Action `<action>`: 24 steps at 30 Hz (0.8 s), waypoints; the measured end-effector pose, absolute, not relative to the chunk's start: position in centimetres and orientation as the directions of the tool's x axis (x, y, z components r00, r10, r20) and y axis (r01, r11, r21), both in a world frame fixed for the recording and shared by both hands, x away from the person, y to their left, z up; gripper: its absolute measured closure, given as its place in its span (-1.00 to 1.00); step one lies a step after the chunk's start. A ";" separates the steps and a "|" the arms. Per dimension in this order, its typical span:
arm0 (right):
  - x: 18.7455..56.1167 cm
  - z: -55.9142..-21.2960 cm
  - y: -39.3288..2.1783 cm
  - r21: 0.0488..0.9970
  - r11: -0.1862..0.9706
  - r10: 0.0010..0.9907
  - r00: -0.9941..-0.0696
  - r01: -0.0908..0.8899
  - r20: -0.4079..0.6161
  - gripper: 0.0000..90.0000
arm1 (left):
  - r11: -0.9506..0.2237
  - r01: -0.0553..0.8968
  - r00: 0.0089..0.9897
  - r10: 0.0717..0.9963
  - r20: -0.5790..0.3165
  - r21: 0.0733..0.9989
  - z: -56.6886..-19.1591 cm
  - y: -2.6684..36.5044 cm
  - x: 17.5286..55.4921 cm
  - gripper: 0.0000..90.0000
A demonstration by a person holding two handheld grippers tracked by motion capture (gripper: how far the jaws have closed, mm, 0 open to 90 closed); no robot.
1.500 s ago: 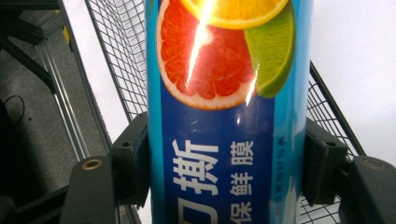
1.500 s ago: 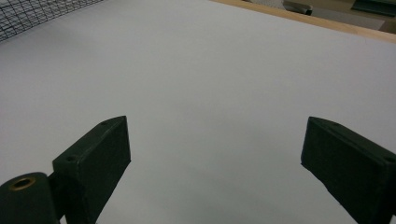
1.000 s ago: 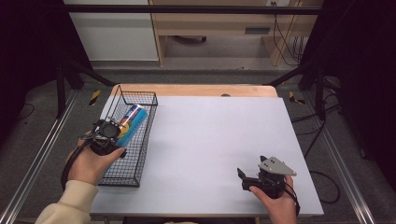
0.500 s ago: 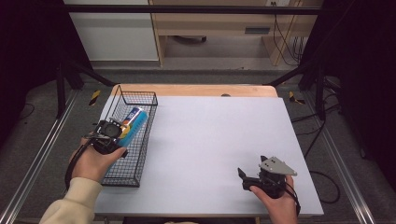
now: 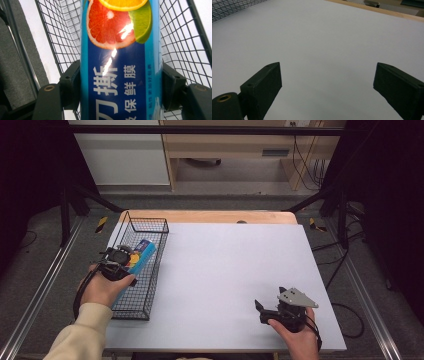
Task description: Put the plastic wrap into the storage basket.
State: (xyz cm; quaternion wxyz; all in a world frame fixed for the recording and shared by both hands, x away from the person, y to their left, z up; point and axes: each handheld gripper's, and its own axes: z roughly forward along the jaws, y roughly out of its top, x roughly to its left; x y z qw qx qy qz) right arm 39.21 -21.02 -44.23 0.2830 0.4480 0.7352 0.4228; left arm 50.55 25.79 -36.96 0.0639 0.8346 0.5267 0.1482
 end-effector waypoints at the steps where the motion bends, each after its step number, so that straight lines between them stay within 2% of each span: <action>1: 39.2 -44.2 -21.0 0.876 0.239 0.899 -0.437 0.420 -0.036 -0.81 | -0.438 0.861 0.403 0.898 0.180 0.258 -37.1 25.8 50.7 -0.29; 24: 39.2 -44.3 -21.0 0.873 0.242 0.898 -0.439 0.423 -0.036 -0.81 | -0.455 0.877 0.421 0.883 0.207 0.157 -38.5 24.9 52.1 -0.29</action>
